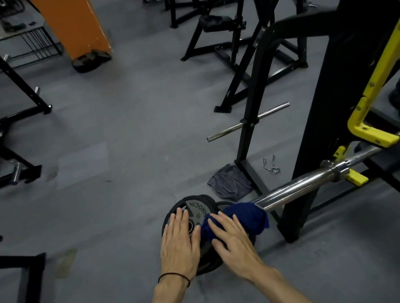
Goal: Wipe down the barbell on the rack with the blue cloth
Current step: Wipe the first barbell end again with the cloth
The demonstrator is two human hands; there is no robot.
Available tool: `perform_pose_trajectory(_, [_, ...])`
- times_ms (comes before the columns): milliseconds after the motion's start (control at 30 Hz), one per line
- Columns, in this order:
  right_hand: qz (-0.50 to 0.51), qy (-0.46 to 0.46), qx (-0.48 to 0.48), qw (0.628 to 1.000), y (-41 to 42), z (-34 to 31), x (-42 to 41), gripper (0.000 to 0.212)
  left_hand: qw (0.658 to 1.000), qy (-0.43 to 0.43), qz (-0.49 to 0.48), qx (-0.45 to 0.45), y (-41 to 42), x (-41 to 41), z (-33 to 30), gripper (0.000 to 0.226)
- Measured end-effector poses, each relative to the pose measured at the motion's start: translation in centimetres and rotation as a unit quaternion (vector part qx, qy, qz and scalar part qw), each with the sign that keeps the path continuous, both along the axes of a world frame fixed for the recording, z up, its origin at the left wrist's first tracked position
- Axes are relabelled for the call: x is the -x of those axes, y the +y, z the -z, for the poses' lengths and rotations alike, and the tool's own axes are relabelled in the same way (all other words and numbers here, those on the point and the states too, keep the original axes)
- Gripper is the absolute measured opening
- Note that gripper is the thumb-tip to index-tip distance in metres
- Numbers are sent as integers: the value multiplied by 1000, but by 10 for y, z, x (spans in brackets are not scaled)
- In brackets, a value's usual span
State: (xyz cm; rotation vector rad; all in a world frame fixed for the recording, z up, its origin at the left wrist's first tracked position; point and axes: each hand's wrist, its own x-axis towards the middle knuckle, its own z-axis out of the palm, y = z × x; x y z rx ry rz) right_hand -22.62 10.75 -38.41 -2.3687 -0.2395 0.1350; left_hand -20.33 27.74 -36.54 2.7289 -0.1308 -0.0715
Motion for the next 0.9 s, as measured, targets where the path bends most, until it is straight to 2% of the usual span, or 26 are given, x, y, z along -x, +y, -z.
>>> perform_pose_trajectory(133, [55,60,-122,989,-2,-17,-2,55,1000,0,5,2,6,-11,-8,84])
perform_pose_trajectory(233, [72,76,-159,982,-10,-32,-5,55,1000,-1,12,1,7,-21,-14,84])
perform_pose_trajectory(467, [78,38,-169,982,-54,-84,-33,55,999,-10,40,-10,-17,-60,-64,110])
perform_pose_trajectory(600, [63,31,-156,985,-84,-123,-51,58,997,-1,72,-9,-39,-80,-104,117])
perform_pose_trajectory(800, [50,-45,-147,987,-150,-223,-86,57,992,-55,112,-10,-93,-121,-190,125])
perform_pose_trajectory(900, [56,-116,-112,985,-185,-288,-108,56,988,-99,120,-9,-119,-141,-239,129])
